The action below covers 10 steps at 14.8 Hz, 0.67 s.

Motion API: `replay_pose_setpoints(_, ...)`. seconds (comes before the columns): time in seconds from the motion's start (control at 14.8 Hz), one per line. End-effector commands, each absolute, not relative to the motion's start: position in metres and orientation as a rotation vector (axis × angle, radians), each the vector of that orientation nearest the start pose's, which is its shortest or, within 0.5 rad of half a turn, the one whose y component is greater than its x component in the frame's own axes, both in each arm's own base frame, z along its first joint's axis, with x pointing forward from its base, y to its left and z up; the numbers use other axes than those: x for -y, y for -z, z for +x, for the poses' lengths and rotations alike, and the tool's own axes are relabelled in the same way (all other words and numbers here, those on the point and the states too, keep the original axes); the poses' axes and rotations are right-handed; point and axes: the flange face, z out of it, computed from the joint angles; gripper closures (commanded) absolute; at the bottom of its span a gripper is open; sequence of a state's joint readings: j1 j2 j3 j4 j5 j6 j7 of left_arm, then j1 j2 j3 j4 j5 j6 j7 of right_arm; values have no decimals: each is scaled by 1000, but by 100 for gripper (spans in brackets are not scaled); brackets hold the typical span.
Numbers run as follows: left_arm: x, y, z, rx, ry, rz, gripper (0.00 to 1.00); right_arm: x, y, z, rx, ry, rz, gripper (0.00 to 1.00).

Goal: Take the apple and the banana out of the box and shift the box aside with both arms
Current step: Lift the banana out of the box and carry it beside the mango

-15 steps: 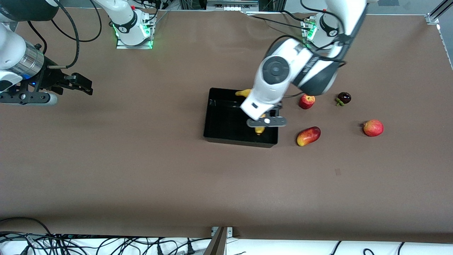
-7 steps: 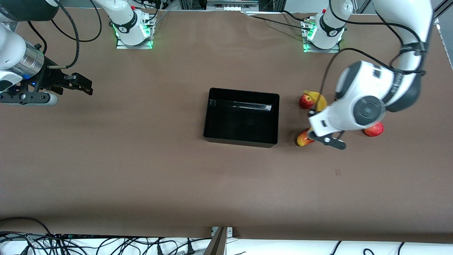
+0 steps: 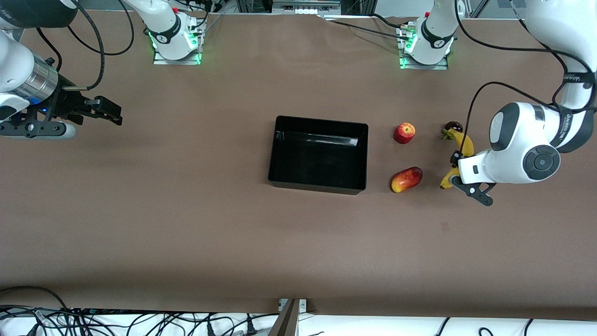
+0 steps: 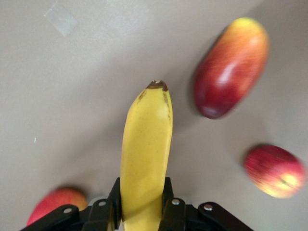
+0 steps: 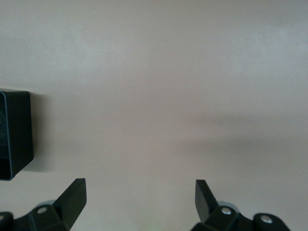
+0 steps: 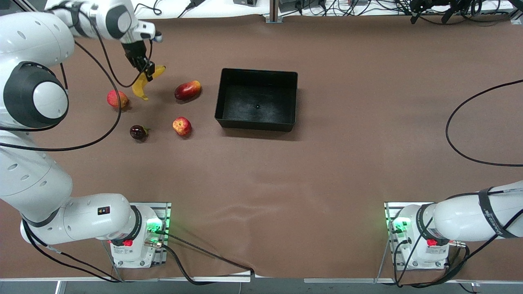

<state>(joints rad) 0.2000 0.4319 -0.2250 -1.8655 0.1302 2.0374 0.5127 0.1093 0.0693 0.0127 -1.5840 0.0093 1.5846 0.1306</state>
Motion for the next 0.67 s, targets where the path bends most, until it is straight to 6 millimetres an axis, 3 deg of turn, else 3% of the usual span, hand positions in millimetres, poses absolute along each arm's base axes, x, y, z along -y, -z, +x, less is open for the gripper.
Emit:
replay_pose_setpoints(0.0,3,-242,592,-1029,-318,-2989,90,-70,-584,570,-7,-101,-3146,0)
replay_pose_setpoints(0.34,1,-190,574,-1031,-221,-3013,86,-71,-584,570,-5,-101,-3146,0)
replay_pose_setpoints(0.61,2,-180,576,-1001,-172,-3027,86,-71,-584,570,-5,-101,-3146,0)
